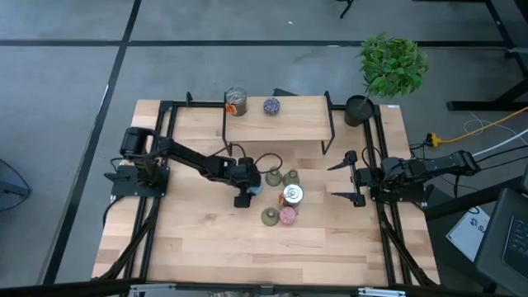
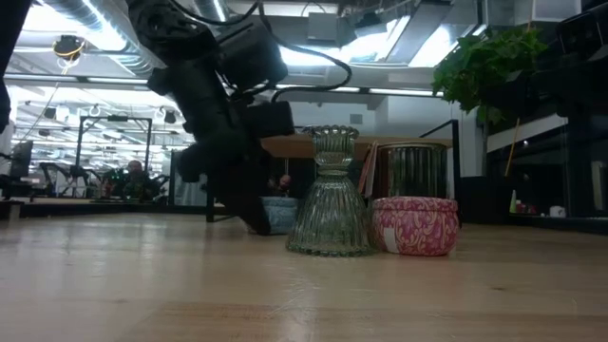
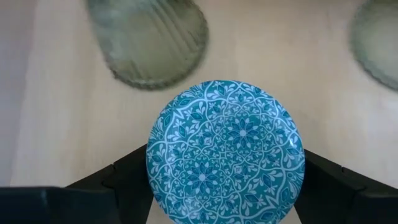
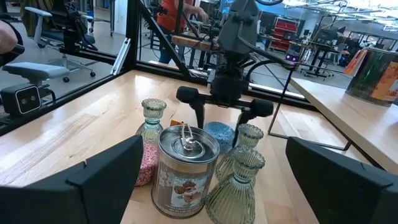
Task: Pick & Place candle stick holders
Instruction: Put the blue scented candle on the shelf aligned with the other scented candle, then put the brown scented candle on the shelf aligned with the other scented candle
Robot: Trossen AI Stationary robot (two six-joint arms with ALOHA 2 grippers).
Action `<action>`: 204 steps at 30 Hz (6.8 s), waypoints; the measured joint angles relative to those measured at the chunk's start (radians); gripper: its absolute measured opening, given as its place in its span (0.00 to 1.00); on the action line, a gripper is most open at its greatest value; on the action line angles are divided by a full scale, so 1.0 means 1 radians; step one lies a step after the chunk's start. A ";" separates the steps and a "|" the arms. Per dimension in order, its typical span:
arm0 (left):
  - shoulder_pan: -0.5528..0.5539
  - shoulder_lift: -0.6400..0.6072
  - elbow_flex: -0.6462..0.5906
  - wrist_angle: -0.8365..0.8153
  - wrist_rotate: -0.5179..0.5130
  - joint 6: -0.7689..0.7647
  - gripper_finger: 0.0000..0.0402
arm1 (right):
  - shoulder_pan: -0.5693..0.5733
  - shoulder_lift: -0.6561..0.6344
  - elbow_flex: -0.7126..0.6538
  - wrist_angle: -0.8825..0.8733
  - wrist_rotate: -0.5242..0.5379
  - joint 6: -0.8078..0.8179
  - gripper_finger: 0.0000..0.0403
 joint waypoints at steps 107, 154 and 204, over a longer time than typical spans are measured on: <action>0.215 -0.049 0.561 -0.314 -0.366 0.161 0.84 | 0.000 0.000 0.000 0.000 0.000 0.000 0.99; 0.222 -0.066 0.498 -0.437 -0.143 0.095 0.00 | 0.000 0.000 0.000 0.000 0.000 0.000 0.99; -0.383 -0.268 -0.082 0.321 0.138 0.072 0.28 | 0.000 0.000 0.000 0.000 0.000 0.000 0.99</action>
